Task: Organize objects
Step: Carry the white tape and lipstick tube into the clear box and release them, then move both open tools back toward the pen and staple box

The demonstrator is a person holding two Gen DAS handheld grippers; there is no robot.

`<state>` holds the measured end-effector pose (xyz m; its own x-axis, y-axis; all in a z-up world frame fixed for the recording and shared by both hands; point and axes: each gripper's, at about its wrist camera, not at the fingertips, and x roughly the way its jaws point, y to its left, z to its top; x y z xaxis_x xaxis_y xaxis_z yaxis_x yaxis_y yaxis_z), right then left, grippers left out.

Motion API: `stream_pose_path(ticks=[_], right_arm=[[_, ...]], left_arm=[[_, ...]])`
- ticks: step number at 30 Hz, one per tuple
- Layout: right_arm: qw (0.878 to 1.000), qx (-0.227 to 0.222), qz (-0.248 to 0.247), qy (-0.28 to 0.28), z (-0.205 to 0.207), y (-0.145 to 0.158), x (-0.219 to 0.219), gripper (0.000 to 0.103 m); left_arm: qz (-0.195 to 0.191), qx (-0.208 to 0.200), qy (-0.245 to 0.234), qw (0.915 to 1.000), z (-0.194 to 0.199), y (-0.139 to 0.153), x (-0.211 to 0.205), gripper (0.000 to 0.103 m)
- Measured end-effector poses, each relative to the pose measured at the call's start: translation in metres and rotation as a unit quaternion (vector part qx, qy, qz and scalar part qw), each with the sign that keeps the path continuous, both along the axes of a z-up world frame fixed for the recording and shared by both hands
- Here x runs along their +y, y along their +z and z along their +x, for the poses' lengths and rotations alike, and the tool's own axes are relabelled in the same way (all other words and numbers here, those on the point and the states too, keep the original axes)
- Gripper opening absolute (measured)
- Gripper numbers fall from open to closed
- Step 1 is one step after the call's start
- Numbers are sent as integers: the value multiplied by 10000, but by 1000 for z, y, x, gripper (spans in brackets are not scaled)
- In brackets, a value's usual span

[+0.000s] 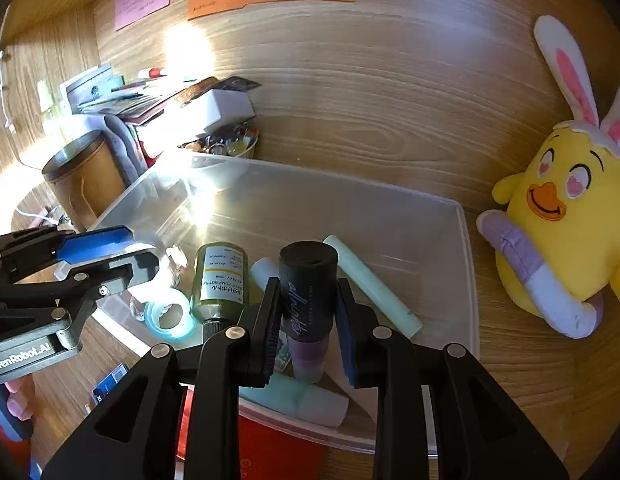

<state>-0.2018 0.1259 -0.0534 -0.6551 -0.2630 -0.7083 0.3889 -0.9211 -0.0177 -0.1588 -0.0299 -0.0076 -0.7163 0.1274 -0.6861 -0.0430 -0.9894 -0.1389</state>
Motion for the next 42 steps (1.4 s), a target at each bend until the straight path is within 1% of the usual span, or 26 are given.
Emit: stream_pose_path(ticks=[1, 5, 6, 8, 10, 11, 13, 14, 16, 18, 19, 22, 27, 35, 39, 42], right_arm=[[10000, -1, 18, 9, 1, -1, -1, 23], [10000, -39, 74, 49, 3, -1, -4, 24], [9999, -58, 82, 64, 3, -1, -4, 25], [9999, -75, 79, 64, 5, 1, -4, 31], [9999, -35, 93, 39, 7, 3, -3, 41], [9999, -2, 106, 26, 8, 5, -3, 43], [9999, 79, 136, 3, 12, 9, -2, 54], [9998, 117, 143, -2, 14, 11, -2, 57], [9997, 210, 142, -19, 19, 17, -1, 68], [9995, 294, 138, -23, 25, 21, 1, 72], [9993, 336, 135, -18, 30, 24, 2, 72], [9990, 411, 150, 46, 44, 28, 4, 72], [9986, 465, 198, 145, 70, 26, 8, 73], [9990, 209, 135, 365, 112, 2, 6, 73], [9979, -75, -31, 640, 134, -15, 0, 73], [9957, -280, -121, 869, 146, -26, -8, 73]], left_arm=[[-12, 15, 4, 10000, 1, 0, 0, 49], [-57, 87, -15, 9999, 4, 3, 2, 55], [-62, 106, -19, 9999, 6, 4, 3, 58], [-78, 139, -29, 9999, 8, 6, 4, 61], [-96, 185, -48, 9998, 12, 10, 6, 64], [-109, 211, -55, 9997, 15, 11, 7, 65], [-146, 288, -37, 9995, 21, 16, 8, 75], [-160, 317, -26, 9994, 24, 17, 9, 78], [-194, 411, -19, 9990, 33, 22, 9, 85], [-232, 456, -35, 9987, 40, 24, 9, 89], [-264, 477, -35, 9985, 45, 25, 9, 91], [-399, 520, -27, 9978, 61, 24, 8, 93], [-563, 368, -10, 9977, 81, 13, 4, 93], [-606, 10, 145, 9981, 106, -16, -6, 94], [-498, -171, 227, 9984, 114, -29, -15, 93], [-427, -219, 304, 9984, 122, -34, -20, 93]])
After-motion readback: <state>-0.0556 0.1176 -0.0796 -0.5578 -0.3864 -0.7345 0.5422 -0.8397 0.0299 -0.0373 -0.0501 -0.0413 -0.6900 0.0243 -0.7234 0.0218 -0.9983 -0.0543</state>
